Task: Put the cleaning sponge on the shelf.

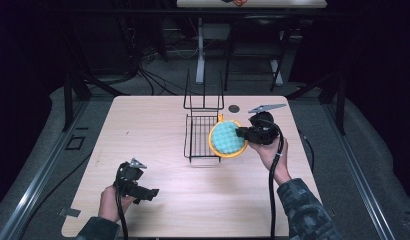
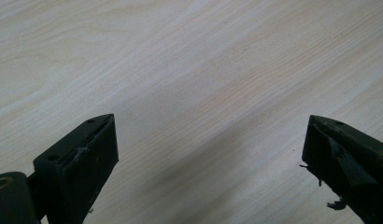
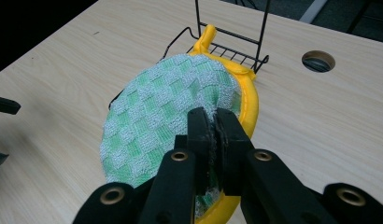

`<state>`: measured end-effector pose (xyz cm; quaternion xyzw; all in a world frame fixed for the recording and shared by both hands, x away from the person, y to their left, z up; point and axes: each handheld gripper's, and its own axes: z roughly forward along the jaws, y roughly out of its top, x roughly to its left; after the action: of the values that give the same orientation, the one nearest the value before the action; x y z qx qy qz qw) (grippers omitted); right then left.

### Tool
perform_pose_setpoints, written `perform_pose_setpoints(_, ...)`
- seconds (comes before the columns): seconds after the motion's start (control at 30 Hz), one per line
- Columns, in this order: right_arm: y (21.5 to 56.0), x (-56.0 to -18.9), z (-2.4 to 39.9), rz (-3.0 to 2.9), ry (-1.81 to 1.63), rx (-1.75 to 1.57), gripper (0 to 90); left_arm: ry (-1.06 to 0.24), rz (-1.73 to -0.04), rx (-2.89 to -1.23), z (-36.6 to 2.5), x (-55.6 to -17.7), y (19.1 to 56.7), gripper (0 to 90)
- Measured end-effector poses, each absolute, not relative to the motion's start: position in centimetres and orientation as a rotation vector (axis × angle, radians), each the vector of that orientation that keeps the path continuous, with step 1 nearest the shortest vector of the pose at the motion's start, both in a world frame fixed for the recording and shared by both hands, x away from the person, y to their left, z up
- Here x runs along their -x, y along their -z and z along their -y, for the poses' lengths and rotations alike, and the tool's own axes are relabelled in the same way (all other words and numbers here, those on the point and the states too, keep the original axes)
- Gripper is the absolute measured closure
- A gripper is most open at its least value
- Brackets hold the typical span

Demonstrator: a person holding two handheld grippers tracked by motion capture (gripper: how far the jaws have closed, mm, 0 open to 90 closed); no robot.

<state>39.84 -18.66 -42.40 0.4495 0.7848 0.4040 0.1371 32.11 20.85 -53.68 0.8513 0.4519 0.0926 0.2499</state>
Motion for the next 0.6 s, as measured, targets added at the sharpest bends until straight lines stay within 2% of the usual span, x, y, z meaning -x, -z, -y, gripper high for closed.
perform_pose_setpoints(0.6, 42.9, -41.3, 16.9, -2.26, -1.175, -1.313, 85.7, -0.251, -1.228, -2.318, -20.8, -32.1, 53.7, 3.2)
